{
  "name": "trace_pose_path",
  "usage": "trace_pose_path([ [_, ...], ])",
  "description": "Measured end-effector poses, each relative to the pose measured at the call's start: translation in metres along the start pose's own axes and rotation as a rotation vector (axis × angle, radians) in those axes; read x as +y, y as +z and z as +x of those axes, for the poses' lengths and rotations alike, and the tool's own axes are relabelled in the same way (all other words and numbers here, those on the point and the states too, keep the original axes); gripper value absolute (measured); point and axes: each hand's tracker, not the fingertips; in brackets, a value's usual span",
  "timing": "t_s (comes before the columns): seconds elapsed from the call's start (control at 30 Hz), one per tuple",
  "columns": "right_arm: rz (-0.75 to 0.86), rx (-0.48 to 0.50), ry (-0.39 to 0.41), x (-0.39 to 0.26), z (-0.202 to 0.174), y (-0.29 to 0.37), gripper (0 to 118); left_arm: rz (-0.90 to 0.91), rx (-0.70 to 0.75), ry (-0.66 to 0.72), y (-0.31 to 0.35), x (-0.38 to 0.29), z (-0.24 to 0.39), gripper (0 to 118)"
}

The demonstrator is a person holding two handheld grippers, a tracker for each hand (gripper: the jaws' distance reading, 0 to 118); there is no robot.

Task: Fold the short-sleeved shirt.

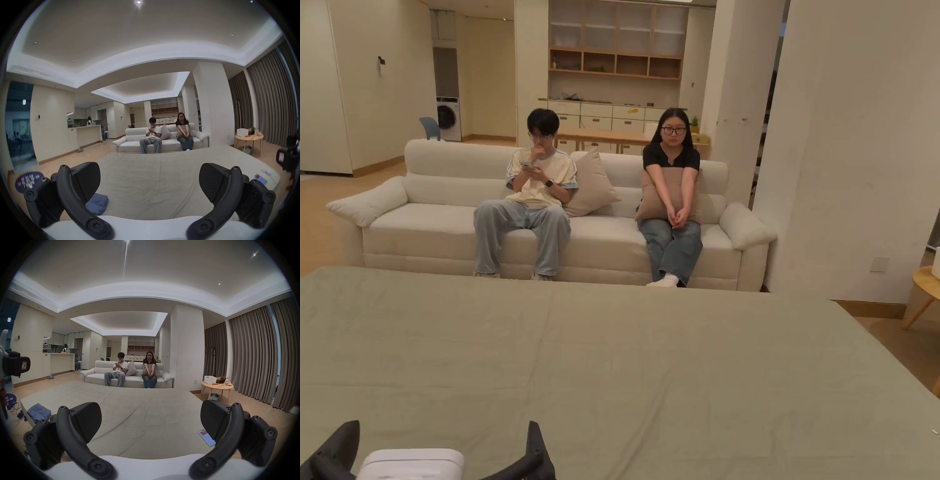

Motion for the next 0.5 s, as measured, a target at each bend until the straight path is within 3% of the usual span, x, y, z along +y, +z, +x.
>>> trace_pose_path([
  [0.1,-0.002,-0.003,-0.001,-0.001,0.0,0.0,118,-0.061,-0.027,0.122,-0.006,0.006,-0.011,117],
  [0.23,-0.008,-0.004,0.002,-0.001,0.001,0.0,118,-0.099,-0.03,0.174,-0.007,0.01,-0.018,117],
  [0.37,-0.005,-0.007,-0.002,0.0,0.002,0.001,118,0.011,-0.015,0.255,0.002,0.0,-0.022,117],
  [0.5,-0.004,-0.01,-0.005,-0.001,0.002,0.001,118,0.047,0.073,0.024,-0.001,-0.006,-0.011,117],
])
